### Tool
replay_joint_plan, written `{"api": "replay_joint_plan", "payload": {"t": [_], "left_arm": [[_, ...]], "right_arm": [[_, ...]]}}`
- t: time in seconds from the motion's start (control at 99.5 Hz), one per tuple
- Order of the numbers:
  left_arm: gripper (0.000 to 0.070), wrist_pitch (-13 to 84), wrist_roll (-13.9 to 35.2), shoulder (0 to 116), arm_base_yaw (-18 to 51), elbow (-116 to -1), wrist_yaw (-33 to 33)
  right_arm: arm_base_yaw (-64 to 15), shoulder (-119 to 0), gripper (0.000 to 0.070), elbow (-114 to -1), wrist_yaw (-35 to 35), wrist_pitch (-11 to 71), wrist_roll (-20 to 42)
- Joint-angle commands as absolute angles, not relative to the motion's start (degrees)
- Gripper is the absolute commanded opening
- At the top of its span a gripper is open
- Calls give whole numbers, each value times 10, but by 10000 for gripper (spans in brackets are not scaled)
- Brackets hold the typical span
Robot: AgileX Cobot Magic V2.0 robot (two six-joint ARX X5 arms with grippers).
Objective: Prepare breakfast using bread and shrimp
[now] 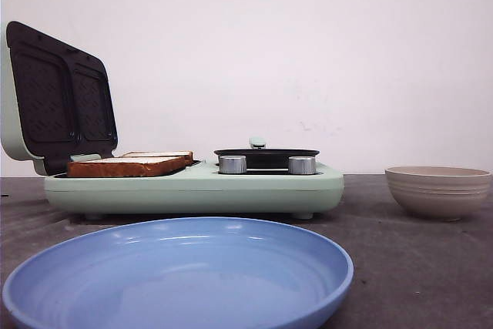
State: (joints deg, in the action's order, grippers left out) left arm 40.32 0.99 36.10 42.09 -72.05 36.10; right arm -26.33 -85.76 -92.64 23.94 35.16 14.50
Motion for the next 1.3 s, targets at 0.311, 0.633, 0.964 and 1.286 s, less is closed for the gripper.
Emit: {"api": "replay_joint_plan", "payload": {"t": [0.311, 0.633, 0.964, 1.286], "left_arm": [[0, 441, 101, 386, 401, -615, 339], [0, 290, 185, 375, 359, -488, 278], [0, 146, 164, 448, 189, -559, 134], [0, 264, 119, 625, -60, -765, -36]], "right_arm": [[-272, -665, 0, -937, 192, 348, 3], [-272, -527, 0, -873, 190, 325, -45], [-271, -400, 0, -707, 147, 322, -54], [-271, -373, 0, -653, 150, 319, -21]]}}
